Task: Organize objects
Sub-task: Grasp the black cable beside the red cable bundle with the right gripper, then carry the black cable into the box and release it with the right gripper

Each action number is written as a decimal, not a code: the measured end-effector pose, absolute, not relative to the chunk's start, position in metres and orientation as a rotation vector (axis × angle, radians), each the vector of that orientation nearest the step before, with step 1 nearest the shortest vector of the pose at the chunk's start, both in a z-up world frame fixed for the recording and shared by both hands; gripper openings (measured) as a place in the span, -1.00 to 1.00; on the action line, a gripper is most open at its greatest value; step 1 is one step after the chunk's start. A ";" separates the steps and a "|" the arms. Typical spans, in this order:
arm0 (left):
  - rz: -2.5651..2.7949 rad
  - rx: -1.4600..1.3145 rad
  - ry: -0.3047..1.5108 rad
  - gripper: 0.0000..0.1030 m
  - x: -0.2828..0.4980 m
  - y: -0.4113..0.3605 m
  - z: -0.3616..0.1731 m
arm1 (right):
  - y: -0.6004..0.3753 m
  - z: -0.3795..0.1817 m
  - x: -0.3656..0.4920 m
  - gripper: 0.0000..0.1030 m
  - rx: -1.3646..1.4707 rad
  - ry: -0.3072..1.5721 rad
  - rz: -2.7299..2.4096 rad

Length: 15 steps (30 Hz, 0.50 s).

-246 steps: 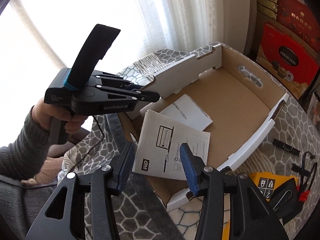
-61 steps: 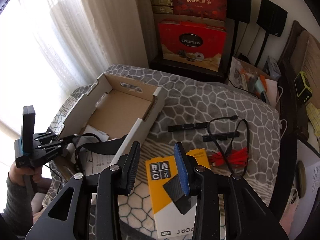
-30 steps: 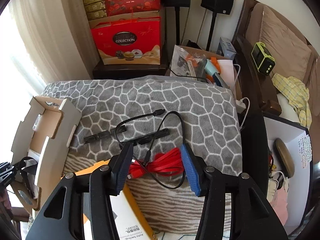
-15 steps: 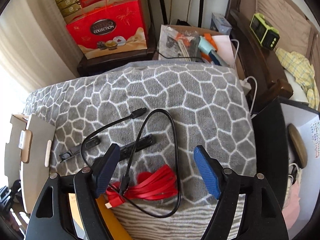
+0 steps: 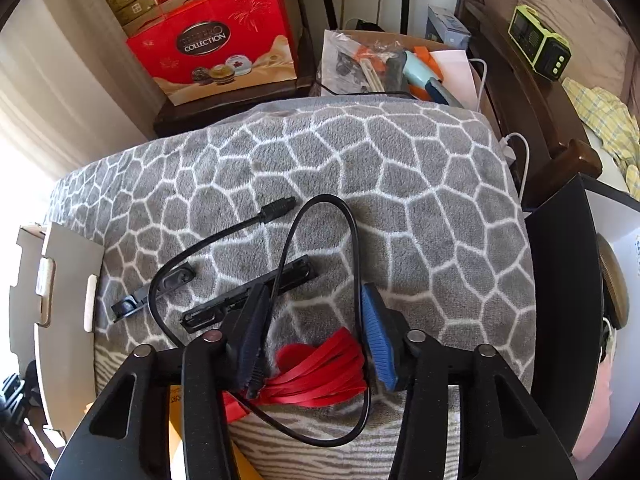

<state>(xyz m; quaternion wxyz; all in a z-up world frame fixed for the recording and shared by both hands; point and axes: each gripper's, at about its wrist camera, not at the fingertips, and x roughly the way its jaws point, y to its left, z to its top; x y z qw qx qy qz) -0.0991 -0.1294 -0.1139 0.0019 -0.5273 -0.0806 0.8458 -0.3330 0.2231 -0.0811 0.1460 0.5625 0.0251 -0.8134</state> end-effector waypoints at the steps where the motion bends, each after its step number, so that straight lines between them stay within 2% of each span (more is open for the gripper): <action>1: 2.654 -1.655 -0.254 -0.80 -0.099 -0.130 -0.114 | 0.225 -0.079 -0.333 -0.17 1.615 0.055 -2.345; 9: 2.655 -1.657 -0.259 -0.80 -0.100 -0.128 -0.114 | 0.236 -0.049 -0.328 -0.65 1.537 0.015 -2.396; 15: 2.652 -1.659 -0.267 -0.80 -0.101 -0.128 -0.113 | 0.238 -0.022 -0.320 -0.67 1.472 0.017 -2.426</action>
